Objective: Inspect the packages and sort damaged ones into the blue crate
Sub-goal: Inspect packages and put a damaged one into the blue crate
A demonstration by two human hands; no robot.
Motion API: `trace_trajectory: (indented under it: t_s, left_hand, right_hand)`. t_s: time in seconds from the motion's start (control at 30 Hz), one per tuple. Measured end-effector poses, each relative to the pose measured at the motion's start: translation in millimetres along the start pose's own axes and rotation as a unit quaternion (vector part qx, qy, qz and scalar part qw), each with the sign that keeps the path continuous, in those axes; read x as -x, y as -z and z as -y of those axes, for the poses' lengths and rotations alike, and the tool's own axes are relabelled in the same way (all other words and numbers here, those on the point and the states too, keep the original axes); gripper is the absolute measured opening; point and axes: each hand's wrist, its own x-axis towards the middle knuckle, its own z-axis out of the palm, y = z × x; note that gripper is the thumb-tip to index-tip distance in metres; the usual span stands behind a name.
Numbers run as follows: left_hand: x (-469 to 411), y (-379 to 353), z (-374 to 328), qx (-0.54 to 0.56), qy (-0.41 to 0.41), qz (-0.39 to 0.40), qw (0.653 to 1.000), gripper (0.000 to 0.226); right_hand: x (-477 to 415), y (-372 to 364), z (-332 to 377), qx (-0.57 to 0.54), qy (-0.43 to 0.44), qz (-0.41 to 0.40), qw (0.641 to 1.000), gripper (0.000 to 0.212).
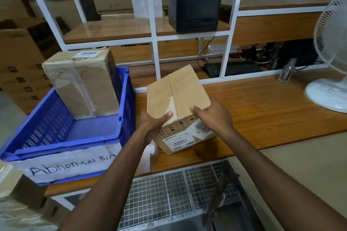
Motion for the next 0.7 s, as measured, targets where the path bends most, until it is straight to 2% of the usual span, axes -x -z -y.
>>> trace_trajectory:
  t_s: [0.2, 0.33, 0.43, 0.57, 0.7]
  left_hand:
    - [2.9, -5.9, 13.2, -0.001, -0.076, -0.046, 0.996, 0.144]
    - [16.6, -4.4, 24.8, -0.029, -0.138, -0.070, 0.987, 0.130]
    - [24.8, -4.5, 39.2, -0.042, -0.192, -0.080, 0.977, 0.139]
    - [36.1, -11.7, 55.1, -0.071, -0.236, -0.068, 0.967, 0.140]
    - [46.9, -17.5, 57.9, -0.068, -0.259, -0.080, 0.960, 0.121]
  right_hand:
    - [4.4, -4.8, -20.1, -0.058, 0.026, -0.010, 0.998, 0.064]
    - [8.2, -9.0, -29.4, -0.071, 0.047, 0.000, 0.996, 0.080]
    - [14.8, -16.8, -45.2, -0.070, 0.044, 0.018, 0.996, 0.090]
    - [29.8, -29.5, -64.3, -0.066, 0.030, -0.007, 0.997, 0.109]
    - [37.7, -36.8, -76.7, -0.024, 0.027, -0.006, 0.999, 0.129]
